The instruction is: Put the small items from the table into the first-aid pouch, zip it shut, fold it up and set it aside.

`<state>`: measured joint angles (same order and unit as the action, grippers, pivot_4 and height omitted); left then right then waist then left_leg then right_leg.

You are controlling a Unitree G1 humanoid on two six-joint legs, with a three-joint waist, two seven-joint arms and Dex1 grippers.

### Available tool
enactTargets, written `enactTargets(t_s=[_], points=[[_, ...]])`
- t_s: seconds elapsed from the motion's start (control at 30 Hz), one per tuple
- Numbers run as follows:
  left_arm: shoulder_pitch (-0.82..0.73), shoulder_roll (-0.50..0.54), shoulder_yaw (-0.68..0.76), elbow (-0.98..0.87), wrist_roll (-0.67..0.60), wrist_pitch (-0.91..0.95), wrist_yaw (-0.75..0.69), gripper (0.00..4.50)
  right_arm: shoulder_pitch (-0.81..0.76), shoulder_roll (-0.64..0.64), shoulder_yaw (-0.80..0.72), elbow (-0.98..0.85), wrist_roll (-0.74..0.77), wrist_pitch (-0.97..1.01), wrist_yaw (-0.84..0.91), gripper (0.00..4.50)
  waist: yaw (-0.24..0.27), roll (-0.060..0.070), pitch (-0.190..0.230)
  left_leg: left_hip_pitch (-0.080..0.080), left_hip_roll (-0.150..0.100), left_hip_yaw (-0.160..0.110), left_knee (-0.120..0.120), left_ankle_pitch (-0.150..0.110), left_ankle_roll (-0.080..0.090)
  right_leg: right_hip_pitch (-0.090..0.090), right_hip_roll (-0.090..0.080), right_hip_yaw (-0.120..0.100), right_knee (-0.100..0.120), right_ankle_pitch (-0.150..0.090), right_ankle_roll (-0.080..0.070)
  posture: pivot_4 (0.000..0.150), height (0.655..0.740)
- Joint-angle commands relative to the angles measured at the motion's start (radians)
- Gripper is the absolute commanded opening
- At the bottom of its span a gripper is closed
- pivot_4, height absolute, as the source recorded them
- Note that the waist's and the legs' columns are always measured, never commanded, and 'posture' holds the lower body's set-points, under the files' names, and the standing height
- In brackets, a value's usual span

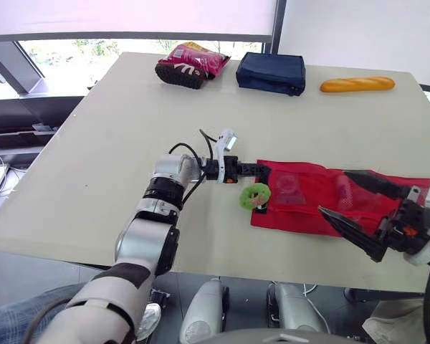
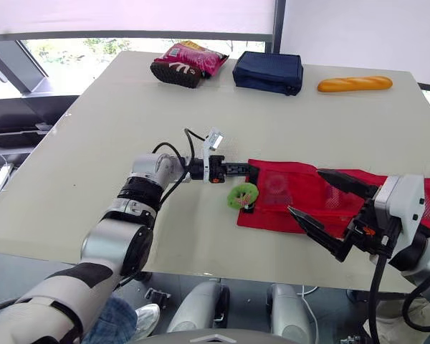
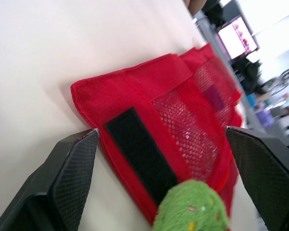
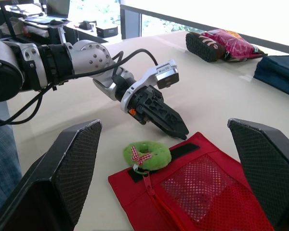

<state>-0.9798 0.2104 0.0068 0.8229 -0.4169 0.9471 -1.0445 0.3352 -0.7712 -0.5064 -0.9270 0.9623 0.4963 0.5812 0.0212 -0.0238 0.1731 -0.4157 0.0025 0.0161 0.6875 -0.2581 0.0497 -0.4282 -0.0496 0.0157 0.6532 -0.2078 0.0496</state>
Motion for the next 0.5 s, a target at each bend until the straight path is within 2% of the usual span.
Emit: enactTargets(t_s=[0.03, 0.13, 0.17, 0.2, 0.33, 0.5], points=[[-0.015, -0.021, 0.009, 0.008, -0.015, 0.027, -0.002, 3.8, 0.003, 0.007, -0.013, -0.028, -0.002, -0.028, 0.003, 4.5, -0.003, 0.0, 0.0, 0.0, 0.0, 0.0, 0.0, 0.0, 0.0, 0.0, 0.0, 0.0, 0.0, 0.0, 0.0, 0.15, 0.7164], [-0.008, -0.025, 0.021, 0.001, -0.02, 0.036, -0.002, 2.44, 0.005, 0.013, -0.011, -0.026, -0.01, -0.031, 0.003, 4.5, -0.006, -0.001, 0.0, 0.0, 0.0, 0.0, 0.0, 0.0, 0.0, 0.0, 0.0, 0.0, 0.0, 0.0, 0.0, 0.15, 0.7164], [-0.005, -0.026, 0.025, -0.003, -0.024, 0.041, -0.004, 2.11, 0.005, 0.014, -0.009, -0.027, -0.014, -0.032, 0.002, 4.5, -0.007, -0.001, 0.0, 0.0, 0.0, 0.0, 0.0, 0.0, 0.0, 0.0, 0.0, 0.0, 0.0, 0.0, 0.0, 0.15, 0.7164], [-0.004, -0.027, 0.031, -0.004, -0.027, 0.042, -0.003, 1.57, 0.003, 0.016, -0.005, -0.026, -0.016, -0.033, 0.0, 4.5, -0.008, -0.001, 0.0, 0.0, 0.0, 0.0, 0.0, 0.0, 0.0, 0.0, 0.0, 0.0, 0.0, 0.0, 0.0, 0.15, 0.7164], [-0.001, -0.028, 0.053, -0.019, -0.04, 0.055, 0.006, 0.13, -0.003, 0.018, -0.001, -0.026, -0.018, -0.031, -0.004, 4.5, -0.011, -0.001, 0.0, 0.0, 0.001, 0.001, 0.0, 0.0, 0.0, -0.001, 0.001, 0.001, 0.001, 0.0, 0.0, 0.15, 0.7164], [0.016, -0.012, 0.08, -0.059, -0.058, 0.074, 0.016, 0.13, -0.018, 0.019, 0.02, -0.022, -0.025, -0.03, -0.005, 4.5, -0.01, -0.001, 0.0, 0.0, 0.001, 0.001, 0.0, 0.0, 0.0, -0.001, 0.001, 0.001, 0.001, 0.0, 0.0, 0.15, 0.7164]])
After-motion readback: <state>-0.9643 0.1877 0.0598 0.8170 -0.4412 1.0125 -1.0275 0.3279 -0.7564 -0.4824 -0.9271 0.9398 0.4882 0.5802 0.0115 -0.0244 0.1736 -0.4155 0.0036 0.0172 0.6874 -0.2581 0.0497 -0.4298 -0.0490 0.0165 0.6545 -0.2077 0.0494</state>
